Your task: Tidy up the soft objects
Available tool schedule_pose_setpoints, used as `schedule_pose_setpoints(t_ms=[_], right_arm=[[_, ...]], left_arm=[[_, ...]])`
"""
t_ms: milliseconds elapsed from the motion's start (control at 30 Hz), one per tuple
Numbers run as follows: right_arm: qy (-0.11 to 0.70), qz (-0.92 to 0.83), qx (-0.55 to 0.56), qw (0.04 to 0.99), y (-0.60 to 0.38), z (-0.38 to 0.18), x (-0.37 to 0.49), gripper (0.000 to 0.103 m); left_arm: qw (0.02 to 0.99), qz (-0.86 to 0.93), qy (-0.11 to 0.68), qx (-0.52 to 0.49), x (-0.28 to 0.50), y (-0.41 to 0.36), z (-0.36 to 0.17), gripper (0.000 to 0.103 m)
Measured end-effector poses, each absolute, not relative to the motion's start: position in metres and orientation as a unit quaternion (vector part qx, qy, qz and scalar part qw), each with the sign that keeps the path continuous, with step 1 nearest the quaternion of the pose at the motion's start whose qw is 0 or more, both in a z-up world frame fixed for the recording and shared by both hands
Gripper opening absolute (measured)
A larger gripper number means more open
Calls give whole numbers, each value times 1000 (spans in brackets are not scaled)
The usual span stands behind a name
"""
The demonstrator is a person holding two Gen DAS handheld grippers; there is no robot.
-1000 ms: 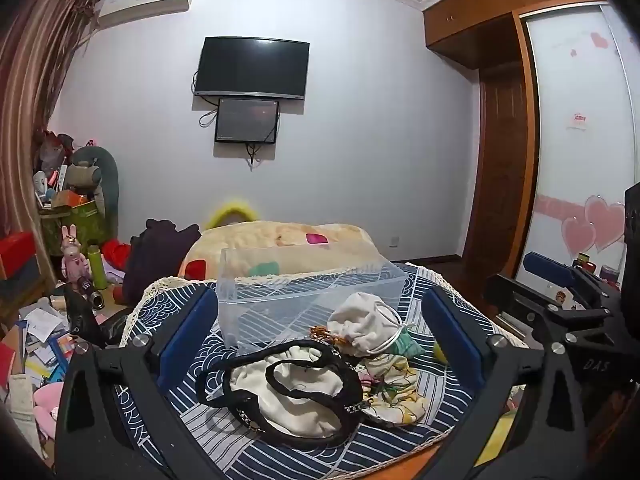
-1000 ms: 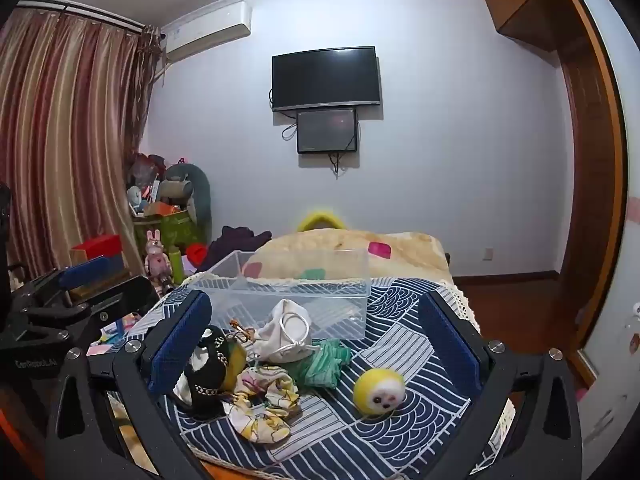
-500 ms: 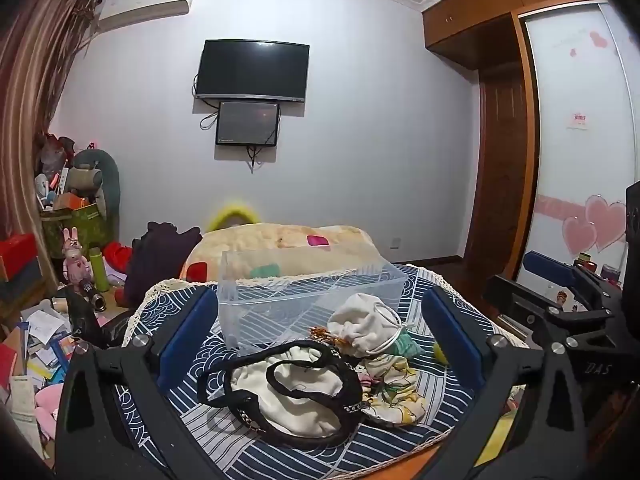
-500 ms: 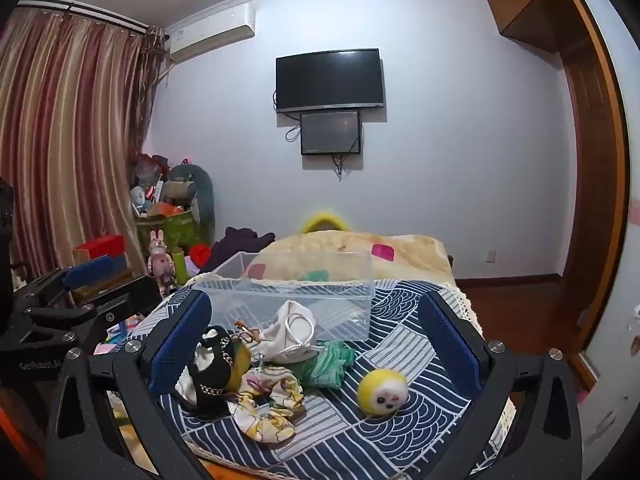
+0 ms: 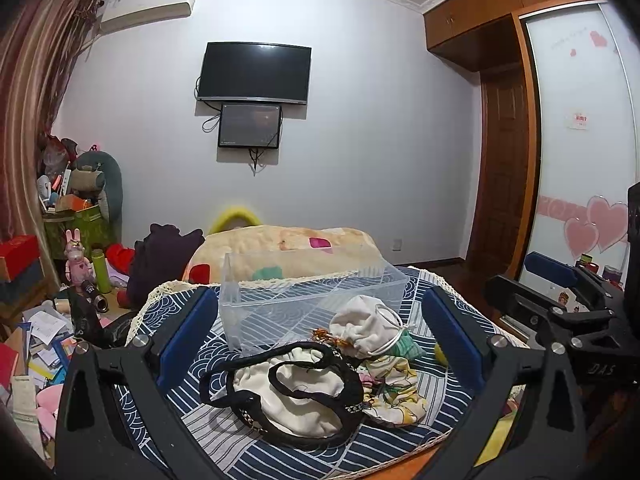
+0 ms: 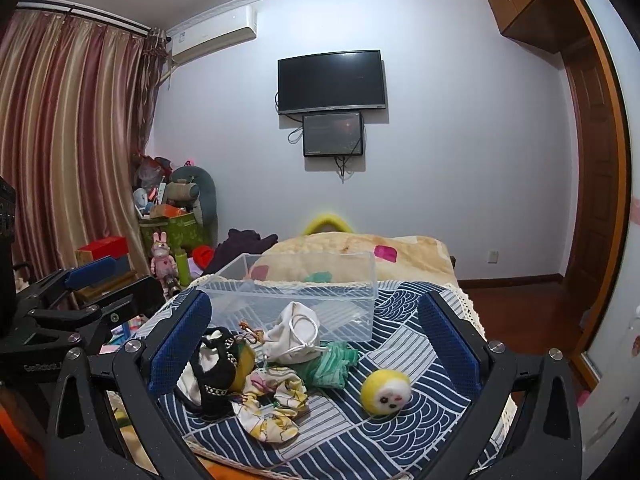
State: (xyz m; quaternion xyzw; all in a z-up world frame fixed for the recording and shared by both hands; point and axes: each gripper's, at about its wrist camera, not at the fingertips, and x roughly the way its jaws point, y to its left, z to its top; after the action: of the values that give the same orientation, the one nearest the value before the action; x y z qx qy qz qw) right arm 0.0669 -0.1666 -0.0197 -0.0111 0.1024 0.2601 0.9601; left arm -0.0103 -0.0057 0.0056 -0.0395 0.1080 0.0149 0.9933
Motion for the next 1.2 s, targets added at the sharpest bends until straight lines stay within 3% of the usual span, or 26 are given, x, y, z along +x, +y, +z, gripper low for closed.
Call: schedule_pose_setpoints(t_ms=[1200], right_arm=[[95,268,-11,959,-161,-19,60,103]], left_arm=[[993,17,107,-41,-11,-6,6,103]])
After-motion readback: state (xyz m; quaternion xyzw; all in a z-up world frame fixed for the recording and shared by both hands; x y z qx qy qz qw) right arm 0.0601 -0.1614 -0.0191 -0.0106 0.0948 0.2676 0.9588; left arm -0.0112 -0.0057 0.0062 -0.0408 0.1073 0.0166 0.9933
